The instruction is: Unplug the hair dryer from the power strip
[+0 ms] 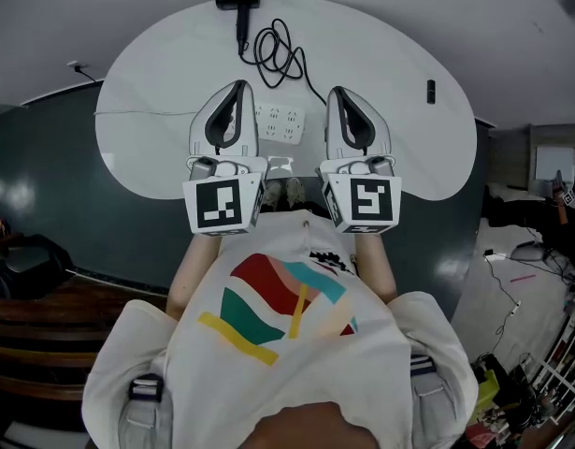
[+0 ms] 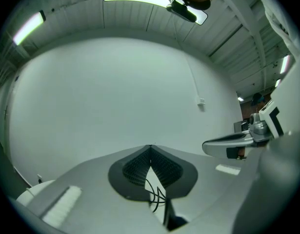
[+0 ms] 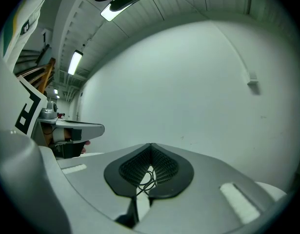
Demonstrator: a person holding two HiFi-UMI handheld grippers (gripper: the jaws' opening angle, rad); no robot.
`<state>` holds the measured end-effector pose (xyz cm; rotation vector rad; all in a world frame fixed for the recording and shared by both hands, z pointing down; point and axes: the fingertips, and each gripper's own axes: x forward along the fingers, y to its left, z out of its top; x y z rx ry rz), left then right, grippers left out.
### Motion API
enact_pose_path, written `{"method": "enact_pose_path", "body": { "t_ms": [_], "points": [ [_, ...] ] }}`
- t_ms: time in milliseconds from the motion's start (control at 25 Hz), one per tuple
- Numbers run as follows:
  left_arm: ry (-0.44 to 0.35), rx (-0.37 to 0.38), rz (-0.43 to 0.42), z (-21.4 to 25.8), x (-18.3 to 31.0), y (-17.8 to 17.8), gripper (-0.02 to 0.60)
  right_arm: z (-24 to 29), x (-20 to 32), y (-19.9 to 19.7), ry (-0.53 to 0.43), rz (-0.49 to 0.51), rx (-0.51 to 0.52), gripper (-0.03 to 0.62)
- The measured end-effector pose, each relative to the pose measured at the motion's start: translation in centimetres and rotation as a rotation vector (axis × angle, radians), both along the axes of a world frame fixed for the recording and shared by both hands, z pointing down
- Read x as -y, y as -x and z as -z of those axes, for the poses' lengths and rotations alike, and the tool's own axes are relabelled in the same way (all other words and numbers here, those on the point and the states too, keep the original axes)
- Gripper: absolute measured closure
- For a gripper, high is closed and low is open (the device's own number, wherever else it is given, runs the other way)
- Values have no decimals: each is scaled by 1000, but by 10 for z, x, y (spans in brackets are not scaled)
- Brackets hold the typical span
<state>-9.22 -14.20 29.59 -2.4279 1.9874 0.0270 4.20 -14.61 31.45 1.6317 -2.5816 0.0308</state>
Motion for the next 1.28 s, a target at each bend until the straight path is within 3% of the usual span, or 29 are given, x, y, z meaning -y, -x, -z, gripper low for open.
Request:
{"method": "enact_pose_path", "body": {
  "t_ms": [160,360,520,1280],
  "points": [
    [-16,20,-2,0,-4,0,580,-5,-3,2,15,17,-6,582],
    [28,27,5,-5,-9,2,580,-7,-3,8,21,35,-21,582],
    [-11,17,12,-1,-9,5,580,-5,-5,11,17,40,-19,582],
    [5,2,18,-1,-9,7,580,1,-5,1,14,29,-32,582]
  ]
}}
